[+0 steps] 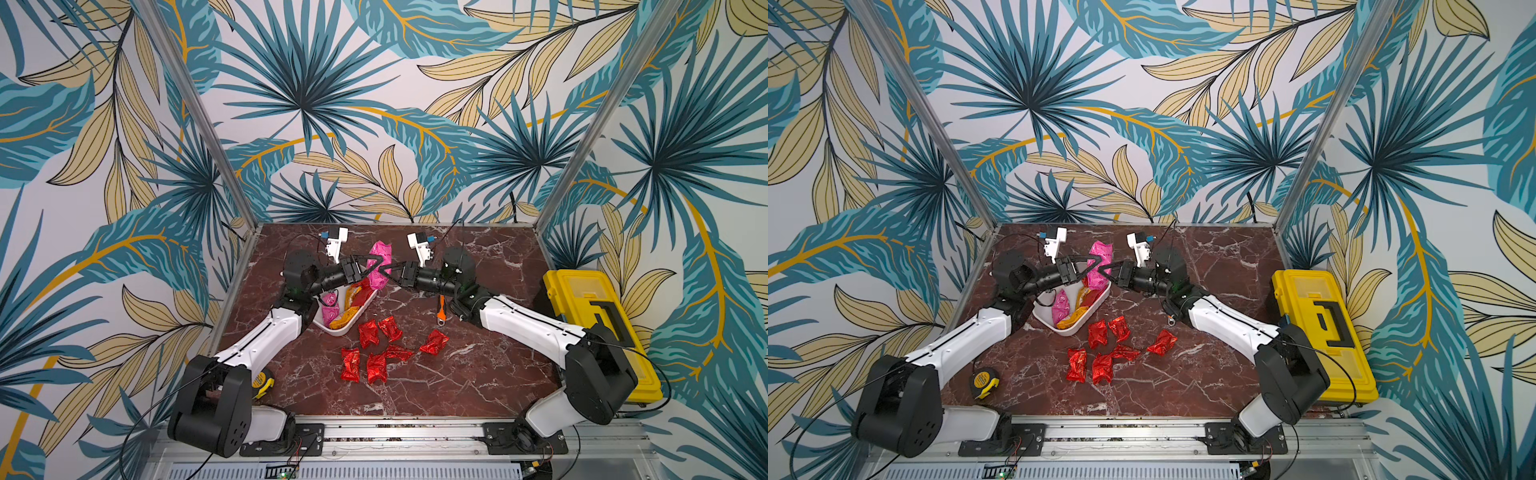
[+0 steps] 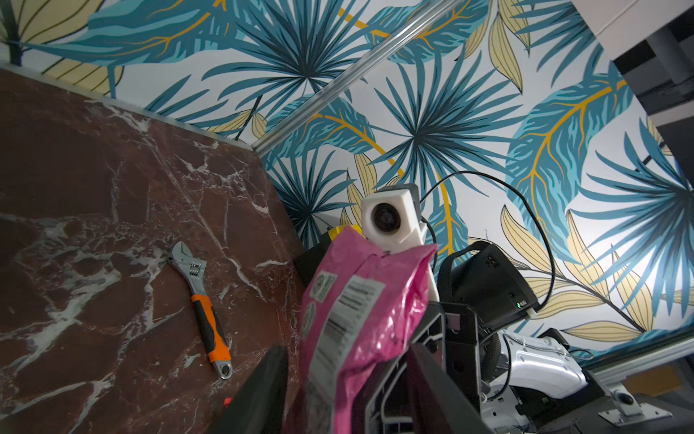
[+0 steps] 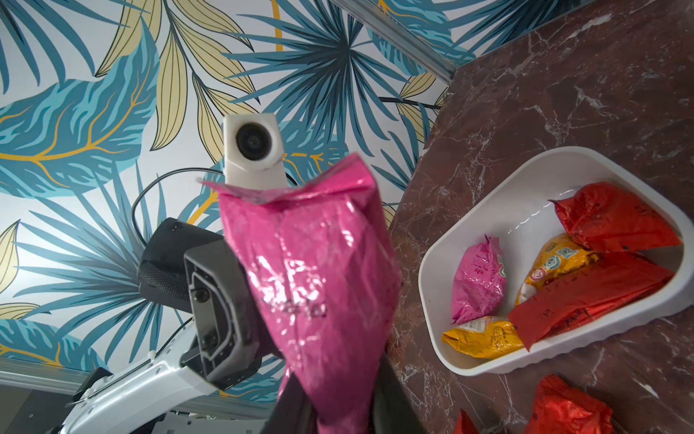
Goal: Take the tea bags out of the storage box
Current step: Place the tea bag at the center of the board.
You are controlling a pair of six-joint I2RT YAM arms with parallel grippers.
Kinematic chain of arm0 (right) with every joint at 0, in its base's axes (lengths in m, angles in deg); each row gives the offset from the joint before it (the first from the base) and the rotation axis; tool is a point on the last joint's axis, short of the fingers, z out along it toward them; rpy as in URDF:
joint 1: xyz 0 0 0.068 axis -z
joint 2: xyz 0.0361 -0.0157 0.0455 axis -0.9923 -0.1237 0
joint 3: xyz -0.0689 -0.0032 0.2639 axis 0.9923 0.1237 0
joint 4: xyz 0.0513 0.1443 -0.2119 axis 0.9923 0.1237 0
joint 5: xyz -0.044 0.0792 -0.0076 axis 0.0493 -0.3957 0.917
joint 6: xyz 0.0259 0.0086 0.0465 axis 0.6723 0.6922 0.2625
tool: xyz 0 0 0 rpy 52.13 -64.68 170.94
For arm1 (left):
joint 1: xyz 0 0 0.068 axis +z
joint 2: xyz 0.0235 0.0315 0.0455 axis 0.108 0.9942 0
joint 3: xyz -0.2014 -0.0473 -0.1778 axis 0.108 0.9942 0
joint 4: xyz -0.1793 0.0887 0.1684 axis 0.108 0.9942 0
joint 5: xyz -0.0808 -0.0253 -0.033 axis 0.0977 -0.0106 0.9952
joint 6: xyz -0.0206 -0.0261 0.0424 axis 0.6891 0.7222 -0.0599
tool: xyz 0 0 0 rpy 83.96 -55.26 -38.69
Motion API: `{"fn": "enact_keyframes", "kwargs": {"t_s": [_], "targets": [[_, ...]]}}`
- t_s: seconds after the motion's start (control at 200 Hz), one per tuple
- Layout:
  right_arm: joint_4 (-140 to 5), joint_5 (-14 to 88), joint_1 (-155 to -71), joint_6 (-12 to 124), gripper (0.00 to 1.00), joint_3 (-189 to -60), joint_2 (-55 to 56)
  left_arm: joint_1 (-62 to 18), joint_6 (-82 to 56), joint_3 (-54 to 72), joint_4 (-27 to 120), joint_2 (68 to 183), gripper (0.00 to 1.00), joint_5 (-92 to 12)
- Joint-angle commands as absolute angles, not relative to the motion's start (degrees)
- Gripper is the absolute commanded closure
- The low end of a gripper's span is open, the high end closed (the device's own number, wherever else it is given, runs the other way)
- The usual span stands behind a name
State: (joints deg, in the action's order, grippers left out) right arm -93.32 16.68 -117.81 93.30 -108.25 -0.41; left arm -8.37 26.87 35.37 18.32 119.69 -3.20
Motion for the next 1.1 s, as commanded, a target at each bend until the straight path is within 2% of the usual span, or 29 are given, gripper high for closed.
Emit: {"fn": "enact_keyframes", "kwargs": {"t_s": [0.0,0.145,0.406,0.766,0.886,1.026,1.096], "targets": [[-88.02,19.78,-117.88,91.0,0.8,-106.67,0.97,-8.18,21.14,35.12,27.79,116.2,0.3,-7.82],[-72.12,28.14,-117.61,85.52,0.88,-105.79,2.89,-7.49,13.7,34.16,45.99,112.35,0.26,-21.21],[-61.29,40.28,-117.48,85.53,0.89,-100.27,3.14,-7.42,9.7,34.11,68.05,110.93,0.27,-37.7],[-54.94,42.68,-117.6,83.96,0.88,-104.06,-8.15,-7.42,6.73,34.28,77.29,112.36,0.31,-47.86],[-54.93,42.65,-117.58,83.6,0.81,-104.65,-9.95,-7.39,6.12,34.11,77.19,114.35,0.32,-49.05],[-53.1,45.23,-117.54,83.32,0.6,-103.39,-6.91,-7.4,5.15,33.63,76.53,116.95,0.32,-50.42],[-57.83,48.12,-117.57,83.79,0.5,-99.72,-1.52,-7.35,4.71,33.25,76.3,118.23,0.32,-51.27]]}}
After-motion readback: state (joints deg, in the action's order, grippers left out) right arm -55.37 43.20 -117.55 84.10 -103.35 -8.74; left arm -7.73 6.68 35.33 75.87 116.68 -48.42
